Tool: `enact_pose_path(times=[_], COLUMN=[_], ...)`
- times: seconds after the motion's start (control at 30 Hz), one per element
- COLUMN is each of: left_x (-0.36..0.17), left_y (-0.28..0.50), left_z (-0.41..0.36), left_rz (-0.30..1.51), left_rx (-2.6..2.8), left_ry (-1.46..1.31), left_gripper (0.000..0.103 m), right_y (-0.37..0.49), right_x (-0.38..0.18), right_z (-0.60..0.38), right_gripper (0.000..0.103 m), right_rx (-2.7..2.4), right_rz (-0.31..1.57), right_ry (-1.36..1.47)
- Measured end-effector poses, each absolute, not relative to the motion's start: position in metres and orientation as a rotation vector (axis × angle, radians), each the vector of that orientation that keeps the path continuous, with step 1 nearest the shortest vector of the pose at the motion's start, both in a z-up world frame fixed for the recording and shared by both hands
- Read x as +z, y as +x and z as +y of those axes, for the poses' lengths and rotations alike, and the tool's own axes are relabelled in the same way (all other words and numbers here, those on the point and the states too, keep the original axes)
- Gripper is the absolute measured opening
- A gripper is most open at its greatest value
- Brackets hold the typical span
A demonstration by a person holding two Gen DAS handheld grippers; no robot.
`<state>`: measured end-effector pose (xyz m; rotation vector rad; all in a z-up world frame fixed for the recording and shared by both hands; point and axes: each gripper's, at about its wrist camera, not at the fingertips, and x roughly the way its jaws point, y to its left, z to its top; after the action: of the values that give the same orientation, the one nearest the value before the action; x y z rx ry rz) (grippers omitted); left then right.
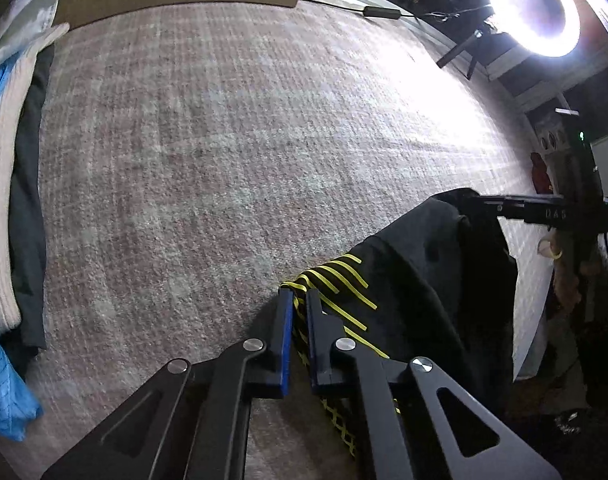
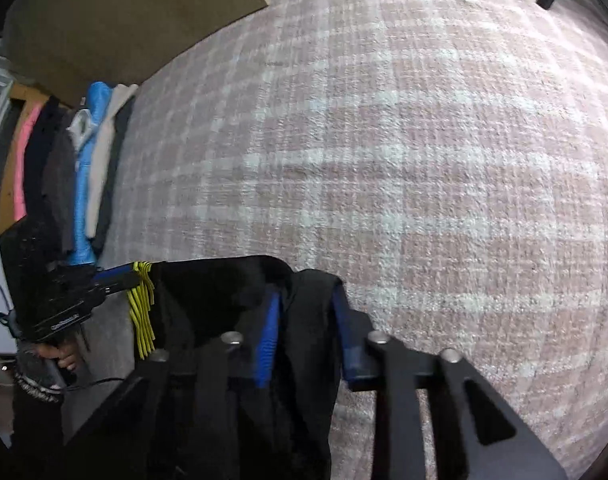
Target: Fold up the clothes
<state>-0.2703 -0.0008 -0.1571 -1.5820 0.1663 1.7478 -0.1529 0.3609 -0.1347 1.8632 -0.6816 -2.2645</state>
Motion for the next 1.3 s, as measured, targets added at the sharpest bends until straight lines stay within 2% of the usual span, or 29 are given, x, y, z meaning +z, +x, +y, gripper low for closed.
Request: enact_pose_path(times=[0.17,0.4,0.53,0.6,0.67,0.7,0.93,1.0,1.1,1.2,1.27,1.3], left_x=[-0.156,-0.147,-0.155,-0.153,-0.149,-0.145,-0.115,-0.113,-0.126,-0.151,-0.144,-0.14], left_y=[-0.267,-0.274,-0.281,-0.28,-0.279,-0.278,-0.233,-0.211,-0.172,-0.14,-0.133,-0.132], left_z=[0.002,-0.027,-0.031,-0.034,-0.036,-0.037,-0.013,0.0,0.021,0.023,0.012,0.006], left_rz=[0.17,0.05,0.081,0.102,0.146,0.166,0.258,0.268,0.34,0.509,0.542,0.549], left_rx=[1.744,1.749,1.774,1.796,1.82,1.83,1.752,1.66,1.515,1.434,1.456,1.465], left_ry=[-1.564,-1.552,-1.59,-1.593,-1.587,-1.58,-1.453,-1.427,-1.421,-1.465,-1.435,-1.444], left_gripper=[0.004,0.004,0.005,0.011,0.016,0.019,0.019,0.02,0.033,0.029,0.03,0.03], right_y=[-0.146,-0.131,-0.129,-0.128,-0.125,-0.122,-0.1,-0.098,-0.097,-0.095,-0.083,-0.075], right_x=[-0.131,-0.137,-0.143,-0.133,-0.122,-0.118,-0.085,-0.091,-0.117,-0.141,-0.138,-0.133], right_z=[0.375,0.415,0.43,0.431,0.431,0.43,0.425,0.409,0.385,0.352,0.343,0.35], right_gripper=[0.017,0.014,0.015,0.028,0.034,0.034,0.034,0.034,0.034,0.034,0.034,0.034], right_rx=[-2.273,-2.26,-2.258,-2.295,-2.329,-2.342,-2.418,-2.382,-2.292,-2.21,-2.215,-2.224], right_rz=[-0.607,-0.822,-0.89,-0.81,-0.737,-0.734,-0.707,-0.653,-0.629,-0.541,-0.46,-0.494], right_ry=[1.85,1.789,1.78,1.803,1.816,1.794,1.643,1.676,1.777,1.878,1.907,1.902])
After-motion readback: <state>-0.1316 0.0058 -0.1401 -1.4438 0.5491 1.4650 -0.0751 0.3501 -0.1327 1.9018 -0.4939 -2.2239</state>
